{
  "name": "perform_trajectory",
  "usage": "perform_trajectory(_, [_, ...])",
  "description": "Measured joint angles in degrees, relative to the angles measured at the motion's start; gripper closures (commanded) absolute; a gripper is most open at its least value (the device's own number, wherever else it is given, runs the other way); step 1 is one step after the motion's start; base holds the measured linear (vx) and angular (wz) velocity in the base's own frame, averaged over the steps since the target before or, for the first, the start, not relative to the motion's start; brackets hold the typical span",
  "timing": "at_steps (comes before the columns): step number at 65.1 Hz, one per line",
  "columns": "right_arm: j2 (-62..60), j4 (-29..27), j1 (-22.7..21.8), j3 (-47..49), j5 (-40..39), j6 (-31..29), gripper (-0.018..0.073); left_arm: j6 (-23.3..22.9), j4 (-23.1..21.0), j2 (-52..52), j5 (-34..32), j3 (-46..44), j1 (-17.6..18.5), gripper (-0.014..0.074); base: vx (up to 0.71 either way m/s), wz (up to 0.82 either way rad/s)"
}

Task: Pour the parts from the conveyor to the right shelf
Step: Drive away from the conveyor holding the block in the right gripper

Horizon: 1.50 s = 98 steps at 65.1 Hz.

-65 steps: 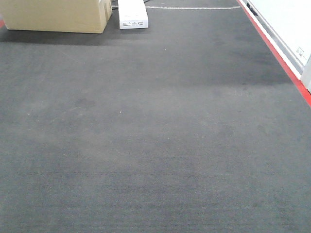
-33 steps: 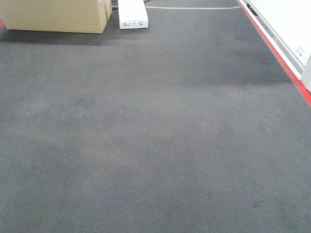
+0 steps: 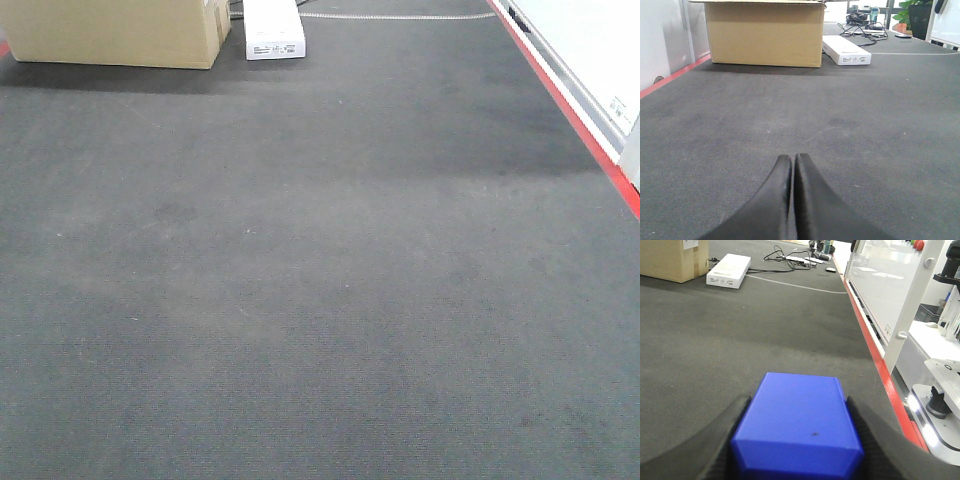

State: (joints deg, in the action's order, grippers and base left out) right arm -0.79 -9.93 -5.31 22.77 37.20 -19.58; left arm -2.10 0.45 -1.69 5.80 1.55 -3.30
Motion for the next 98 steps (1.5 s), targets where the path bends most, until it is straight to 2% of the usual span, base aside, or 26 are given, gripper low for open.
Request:
perform_trajectory(49, [0.0,0.0,0.0,0.0,0.0,0.0,0.0564,0.0,0.0,0.0,0.0,0.0,0.0,0.0602,-0.13,-0.07])
perform_trajectory(98, [0.0,0.0,0.0,0.0,0.0,0.0,0.0564,0.0,0.0,0.0,0.0,0.0,0.0,0.0602,-0.40,-0.46])
